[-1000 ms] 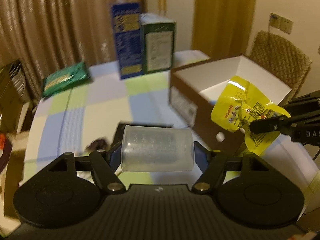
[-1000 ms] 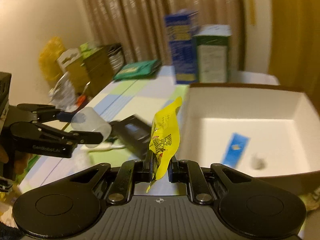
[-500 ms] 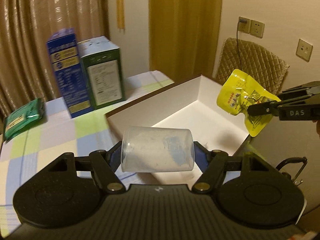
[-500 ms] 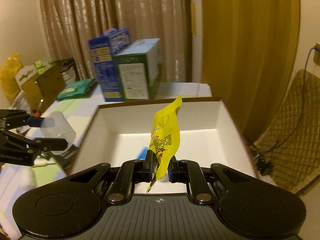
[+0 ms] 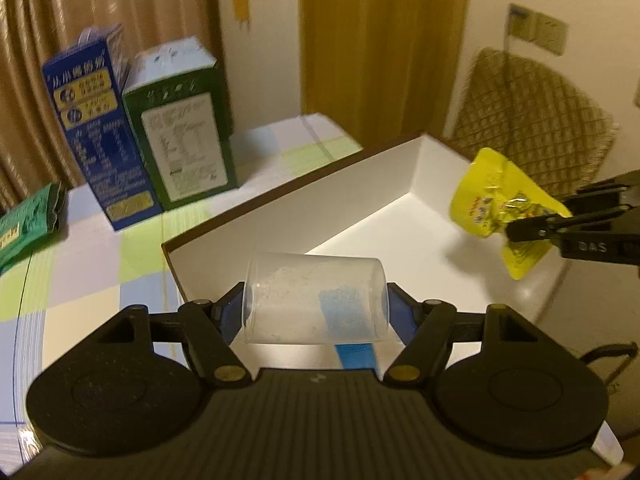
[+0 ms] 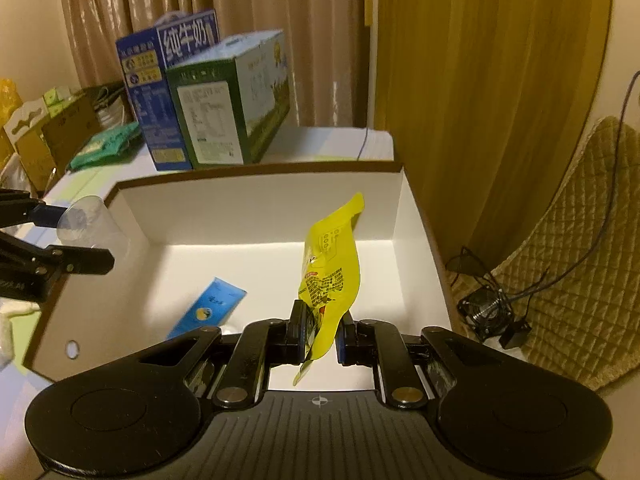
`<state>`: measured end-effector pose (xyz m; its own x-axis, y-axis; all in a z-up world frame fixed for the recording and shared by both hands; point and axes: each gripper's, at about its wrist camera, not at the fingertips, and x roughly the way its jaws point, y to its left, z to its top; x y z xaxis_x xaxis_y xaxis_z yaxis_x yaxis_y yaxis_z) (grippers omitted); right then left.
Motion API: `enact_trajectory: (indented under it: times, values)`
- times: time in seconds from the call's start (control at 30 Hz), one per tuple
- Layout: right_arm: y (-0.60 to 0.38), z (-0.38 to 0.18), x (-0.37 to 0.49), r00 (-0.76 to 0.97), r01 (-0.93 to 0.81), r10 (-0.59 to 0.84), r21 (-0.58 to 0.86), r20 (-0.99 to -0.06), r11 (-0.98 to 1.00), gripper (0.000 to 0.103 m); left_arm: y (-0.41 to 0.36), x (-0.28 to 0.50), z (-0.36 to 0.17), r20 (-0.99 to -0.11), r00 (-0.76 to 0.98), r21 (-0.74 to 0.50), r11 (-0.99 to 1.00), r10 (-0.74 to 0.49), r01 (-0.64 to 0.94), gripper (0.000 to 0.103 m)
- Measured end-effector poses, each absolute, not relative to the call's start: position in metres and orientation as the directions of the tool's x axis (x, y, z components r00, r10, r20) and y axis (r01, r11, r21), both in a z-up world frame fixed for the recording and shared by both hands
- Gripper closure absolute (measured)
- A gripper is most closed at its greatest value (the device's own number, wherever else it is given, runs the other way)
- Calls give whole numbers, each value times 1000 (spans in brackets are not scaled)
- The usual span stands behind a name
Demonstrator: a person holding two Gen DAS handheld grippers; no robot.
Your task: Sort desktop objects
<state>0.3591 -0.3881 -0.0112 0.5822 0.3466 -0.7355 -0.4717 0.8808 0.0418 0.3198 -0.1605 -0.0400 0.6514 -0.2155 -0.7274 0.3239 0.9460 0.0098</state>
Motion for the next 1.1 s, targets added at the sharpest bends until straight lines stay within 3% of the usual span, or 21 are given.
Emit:
enact_trajectory:
  times: [0.5, 1.1]
  values:
    - [-380, -42, 395, 505, -502, 362, 74, -783, 862, 92, -179, 373, -89, -812, 573, 107, 936, -113, 336, 35]
    - [-377, -54, 408, 479, -497, 342, 71, -808, 865, 92, -185, 383, -98, -817, 565, 120, 925, -115, 362, 27]
